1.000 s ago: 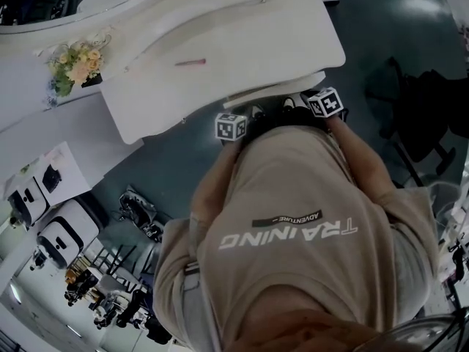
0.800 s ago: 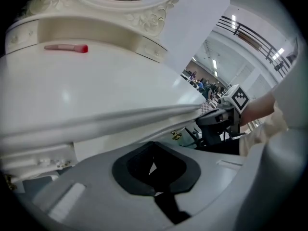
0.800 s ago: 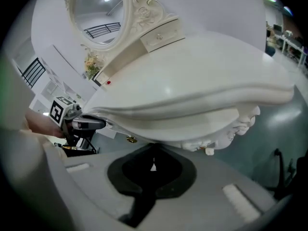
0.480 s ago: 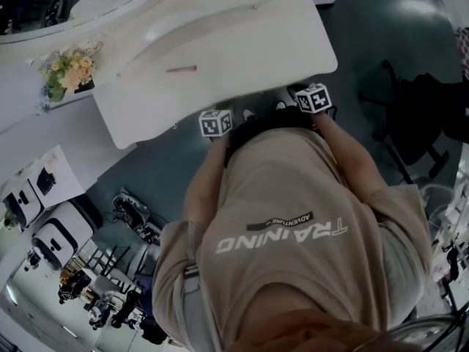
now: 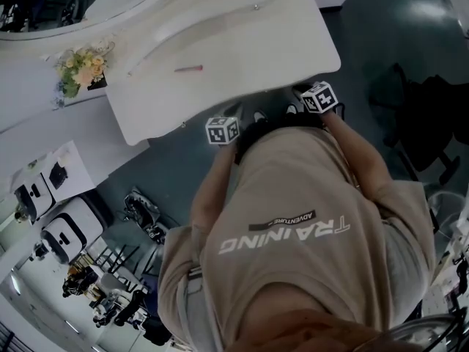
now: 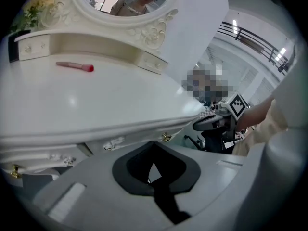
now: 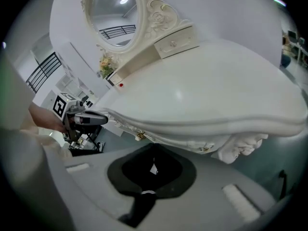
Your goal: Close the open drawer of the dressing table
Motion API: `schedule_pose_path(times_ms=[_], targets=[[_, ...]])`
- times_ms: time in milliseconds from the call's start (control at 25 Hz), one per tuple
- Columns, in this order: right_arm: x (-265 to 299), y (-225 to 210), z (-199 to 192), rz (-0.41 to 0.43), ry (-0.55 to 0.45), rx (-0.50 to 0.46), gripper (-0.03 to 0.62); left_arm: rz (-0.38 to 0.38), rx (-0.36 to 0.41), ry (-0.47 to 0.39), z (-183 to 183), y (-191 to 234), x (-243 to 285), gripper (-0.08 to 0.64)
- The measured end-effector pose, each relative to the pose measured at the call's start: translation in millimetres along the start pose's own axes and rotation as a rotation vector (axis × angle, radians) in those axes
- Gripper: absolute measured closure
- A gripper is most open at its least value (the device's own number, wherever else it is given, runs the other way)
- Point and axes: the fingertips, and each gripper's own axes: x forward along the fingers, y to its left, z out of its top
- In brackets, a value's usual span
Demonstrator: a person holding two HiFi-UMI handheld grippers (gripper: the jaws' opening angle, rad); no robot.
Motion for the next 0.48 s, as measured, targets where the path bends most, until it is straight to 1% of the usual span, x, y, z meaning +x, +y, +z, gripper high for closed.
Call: schedule_pose_path(times_ms=[80,160,240,320,400,480], targets=[[-10,10,0,0.023,-0.002,-0.058,0.588,-0.008,0.018,-0.031,3,-9,-8,0.558],[-23,20,5,0.044,-0.032,-0.109,0.588,-0.006,0.031,-0.071,9,-17,-16,0.558],[-41,32,17,0.074,-0.098,-0.129,0.588,0.004,0.049,-0.123,20,-25,-24,0.558],[-62,44,32,0.09,-0.175,-0.127,0.588,0.014,0.079,-0.186,35,-35,-32,0.558],[-84,54,49,0.082,-0.245,-0.14,0.588,0.028,0.111,-0.26,55,-45,-44,0.558],[-106,66,72,0.064,-0.316,-0.173,0.588,0.057,0.148,-0.339,79,-51,-63,0.558]])
